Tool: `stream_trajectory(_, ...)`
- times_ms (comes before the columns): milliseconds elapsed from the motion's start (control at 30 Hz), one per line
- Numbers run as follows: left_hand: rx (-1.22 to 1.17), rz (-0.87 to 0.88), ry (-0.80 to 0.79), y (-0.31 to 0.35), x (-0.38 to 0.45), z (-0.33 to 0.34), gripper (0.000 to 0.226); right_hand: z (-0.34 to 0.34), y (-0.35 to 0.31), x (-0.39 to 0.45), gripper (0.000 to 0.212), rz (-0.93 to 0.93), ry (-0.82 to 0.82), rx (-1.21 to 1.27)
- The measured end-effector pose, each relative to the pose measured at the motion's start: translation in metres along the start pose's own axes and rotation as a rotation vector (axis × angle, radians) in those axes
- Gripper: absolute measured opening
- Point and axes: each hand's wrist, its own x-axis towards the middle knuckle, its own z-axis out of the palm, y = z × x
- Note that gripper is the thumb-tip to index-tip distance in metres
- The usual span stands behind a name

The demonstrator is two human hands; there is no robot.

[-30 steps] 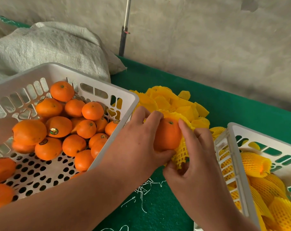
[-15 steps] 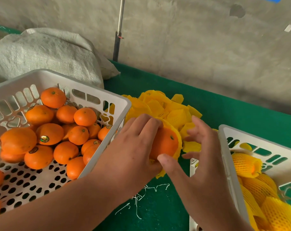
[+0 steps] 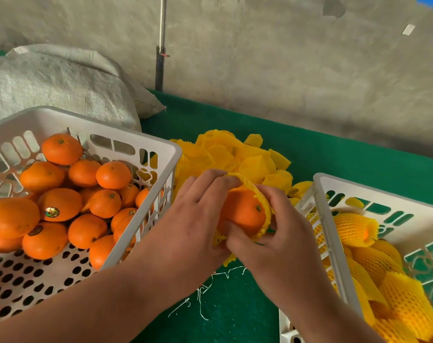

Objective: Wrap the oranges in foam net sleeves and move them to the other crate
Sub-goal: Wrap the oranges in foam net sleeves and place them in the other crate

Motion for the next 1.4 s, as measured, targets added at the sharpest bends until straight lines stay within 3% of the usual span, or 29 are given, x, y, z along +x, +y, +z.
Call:
stream_trajectory(233, -0.079, -0.119, 0.038, 0.001, 0.001, -0.004, 0.067, 0.001, 0.003, 0.0, 0.058, 0.043, -0.039, 0.02)
stream_trajectory(567, -0.023, -0.14, 0.064, 0.006, 0.0, -0.004, 0.06, 0.003, 0.004, 0.0, 0.061, 0.028, -0.04, -0.134)
stream_trajectory(867, 0.0, -0.001, 0.064, 0.012, -0.002, -0.006, 0.062, 0.001, 0.003, 0.001, 0.064, -0.03, 0.008, -0.252)
stream_trajectory(1100, -0.105, 0.138, -0.026, 0.014, -0.005, -0.014, 0.039, -0.006, 0.004, 0.004, 0.065, -0.05, 0.01, -0.284)
stream_trajectory(1167, -0.185, 0.154, -0.016, 0.016, -0.008, -0.018, 0.025, -0.008, 0.004, 0.005, 0.053, -0.094, -0.057, -0.229)
stream_trajectory(1233, -0.323, 0.019, 0.043, 0.017, -0.01, -0.019, 0.015, -0.01, -0.007, 0.007, 0.035, -0.128, -0.02, -0.189)
stream_trajectory(1300, -0.439, -0.234, 0.101, 0.014, -0.006, -0.017, 0.026, -0.01, -0.01, 0.005, 0.059, -0.179, 0.015, -0.175)
stream_trajectory(1333, -0.547, -0.383, 0.074, 0.01, -0.002, -0.017, 0.038, -0.008, -0.005, 0.004, 0.067, -0.181, 0.045, -0.2)
stream_trajectory(1400, -0.949, -0.663, -0.145, 0.004, 0.005, -0.017, 0.064, -0.007, -0.003, 0.002, 0.076, -0.191, 0.031, -0.228)
